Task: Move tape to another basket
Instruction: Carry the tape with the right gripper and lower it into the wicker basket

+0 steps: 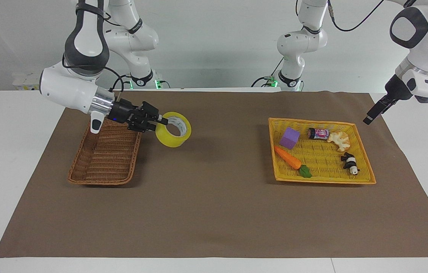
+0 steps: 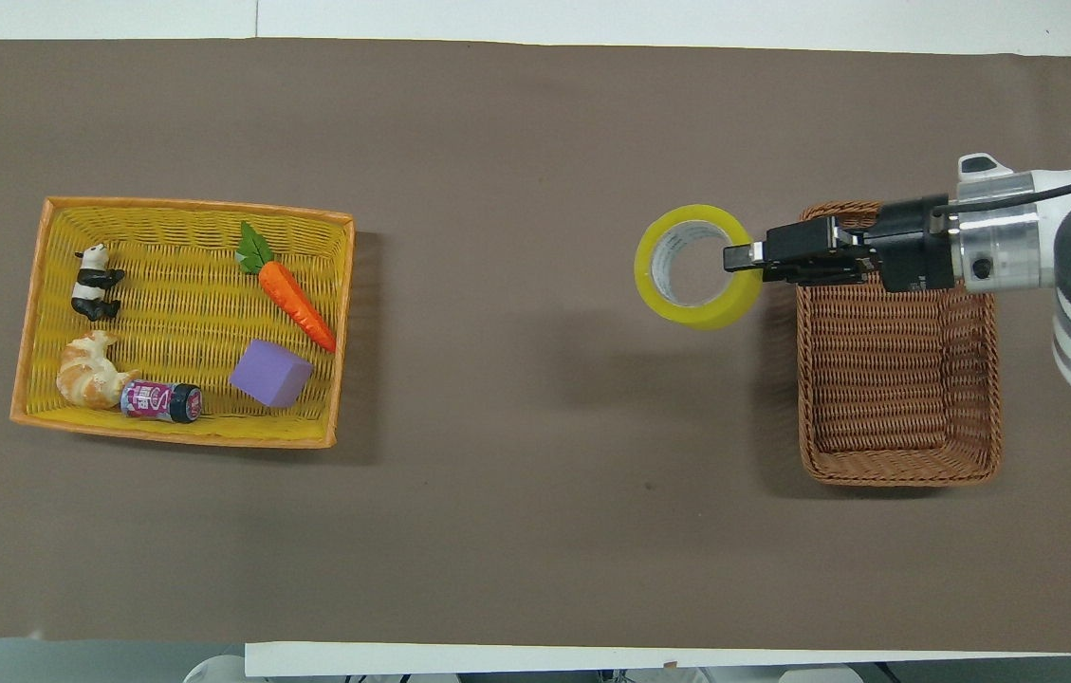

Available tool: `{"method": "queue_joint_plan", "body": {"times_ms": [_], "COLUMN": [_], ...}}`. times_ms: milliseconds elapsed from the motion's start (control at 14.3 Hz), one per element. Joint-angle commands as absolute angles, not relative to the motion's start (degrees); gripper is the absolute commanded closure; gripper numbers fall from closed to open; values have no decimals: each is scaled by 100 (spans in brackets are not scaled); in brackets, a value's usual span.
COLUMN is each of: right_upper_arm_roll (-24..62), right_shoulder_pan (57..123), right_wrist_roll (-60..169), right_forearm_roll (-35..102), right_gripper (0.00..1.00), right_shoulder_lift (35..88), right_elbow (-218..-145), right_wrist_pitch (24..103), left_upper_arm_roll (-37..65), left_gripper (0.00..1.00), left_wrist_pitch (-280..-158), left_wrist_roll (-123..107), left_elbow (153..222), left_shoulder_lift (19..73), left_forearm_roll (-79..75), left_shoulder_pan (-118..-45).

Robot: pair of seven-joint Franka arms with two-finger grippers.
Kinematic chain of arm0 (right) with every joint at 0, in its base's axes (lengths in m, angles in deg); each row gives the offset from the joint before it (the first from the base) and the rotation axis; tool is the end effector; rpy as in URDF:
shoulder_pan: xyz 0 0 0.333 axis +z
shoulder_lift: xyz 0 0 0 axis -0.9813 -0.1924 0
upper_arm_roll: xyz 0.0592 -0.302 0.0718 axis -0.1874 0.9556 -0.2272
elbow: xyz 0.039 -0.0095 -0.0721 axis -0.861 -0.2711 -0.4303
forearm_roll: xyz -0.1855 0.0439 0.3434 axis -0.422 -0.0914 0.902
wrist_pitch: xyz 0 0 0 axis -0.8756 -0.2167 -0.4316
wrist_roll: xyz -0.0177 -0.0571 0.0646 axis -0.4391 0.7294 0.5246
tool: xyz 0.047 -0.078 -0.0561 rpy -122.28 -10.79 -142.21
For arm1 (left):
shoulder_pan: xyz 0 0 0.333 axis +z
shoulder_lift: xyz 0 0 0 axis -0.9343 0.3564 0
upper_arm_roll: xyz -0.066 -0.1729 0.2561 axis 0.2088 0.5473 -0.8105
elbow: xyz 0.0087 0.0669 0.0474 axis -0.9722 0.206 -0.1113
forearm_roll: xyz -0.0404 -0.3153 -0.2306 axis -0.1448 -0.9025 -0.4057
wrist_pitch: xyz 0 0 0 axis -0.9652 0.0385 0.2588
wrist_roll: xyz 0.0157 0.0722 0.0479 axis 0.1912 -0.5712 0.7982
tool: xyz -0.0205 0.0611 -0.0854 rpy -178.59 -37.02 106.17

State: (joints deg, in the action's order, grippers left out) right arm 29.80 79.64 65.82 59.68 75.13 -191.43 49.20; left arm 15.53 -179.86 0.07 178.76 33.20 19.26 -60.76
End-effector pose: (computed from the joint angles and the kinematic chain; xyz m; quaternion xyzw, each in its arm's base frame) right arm 0.5559 0.0432 0.4662 -0.8894 0.0310 0.0101 0.4560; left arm 0.5500 0.0290 0.5812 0.9695 0.2421 0.0106 0.0366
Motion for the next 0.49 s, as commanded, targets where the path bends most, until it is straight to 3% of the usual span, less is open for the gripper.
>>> {"method": "queue_joint_plan", "body": {"times_ms": [0, 419], "right_upper_arm_roll": [2921, 2912], "right_shoulder_pan": [7365, 6108], "right_wrist_roll": [6835, 8178], "right_forearm_roll": [5598, 4604], "right_gripper": [100, 100], "right_shoulder_lift": [7582, 7327], "right_elbow": [-19186, -19528], "right_wrist_pitch": [4543, 4085], "left_upper_arm_roll": [1649, 1649], "left_gripper": [0, 0], "left_wrist_pitch": [-18023, -18024], "left_wrist_roll": [-1, -10], "left_elbow": [17955, 17955], "left_shoulder_lift": [3260, 3260], "left_forearm_roll": [2072, 2072], "left_shoulder_pan": [-6120, -6121]}}
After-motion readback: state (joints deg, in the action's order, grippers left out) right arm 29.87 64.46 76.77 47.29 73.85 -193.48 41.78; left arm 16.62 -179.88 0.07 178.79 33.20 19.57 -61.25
